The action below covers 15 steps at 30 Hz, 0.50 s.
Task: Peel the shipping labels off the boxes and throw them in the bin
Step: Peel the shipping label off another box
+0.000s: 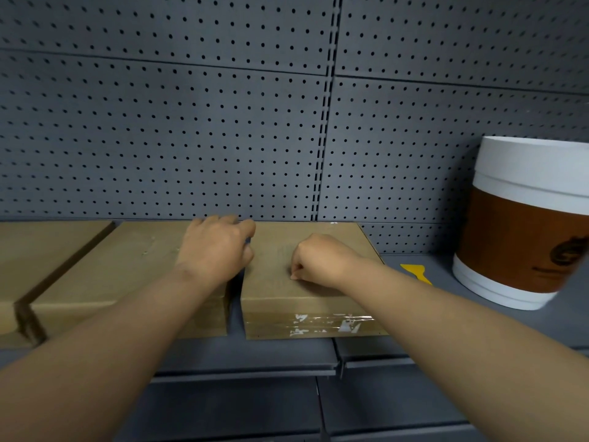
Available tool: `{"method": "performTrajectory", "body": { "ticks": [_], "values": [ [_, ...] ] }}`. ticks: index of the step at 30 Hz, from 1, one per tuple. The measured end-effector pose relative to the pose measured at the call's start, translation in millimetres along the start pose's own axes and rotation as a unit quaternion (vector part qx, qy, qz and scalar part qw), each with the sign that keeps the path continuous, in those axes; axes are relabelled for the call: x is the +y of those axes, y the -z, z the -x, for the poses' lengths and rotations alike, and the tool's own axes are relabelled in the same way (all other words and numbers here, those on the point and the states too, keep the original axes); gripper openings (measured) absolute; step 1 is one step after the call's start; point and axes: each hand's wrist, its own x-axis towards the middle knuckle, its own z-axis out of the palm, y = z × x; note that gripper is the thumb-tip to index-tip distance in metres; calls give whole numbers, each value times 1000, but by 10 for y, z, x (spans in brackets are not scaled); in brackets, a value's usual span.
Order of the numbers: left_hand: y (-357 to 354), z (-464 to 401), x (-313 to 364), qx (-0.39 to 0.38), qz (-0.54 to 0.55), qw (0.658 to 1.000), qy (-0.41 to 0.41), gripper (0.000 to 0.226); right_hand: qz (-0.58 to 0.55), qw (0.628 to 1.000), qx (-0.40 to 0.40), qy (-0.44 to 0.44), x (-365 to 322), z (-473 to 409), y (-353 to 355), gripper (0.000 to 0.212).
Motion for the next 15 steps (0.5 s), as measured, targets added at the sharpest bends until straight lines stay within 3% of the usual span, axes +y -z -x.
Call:
{"method": "performTrajectory", "body": {
  "ticks": [10, 15],
  "values": [
    [25, 24, 47, -3, -2, 1000, 3, 20, 23, 998, 45, -25, -30, 29, -128, 25],
    [55, 33, 95, 5, -7, 1000, -6, 21, 18, 999, 30, -13, -11, 35, -83, 24]
  ]
}}
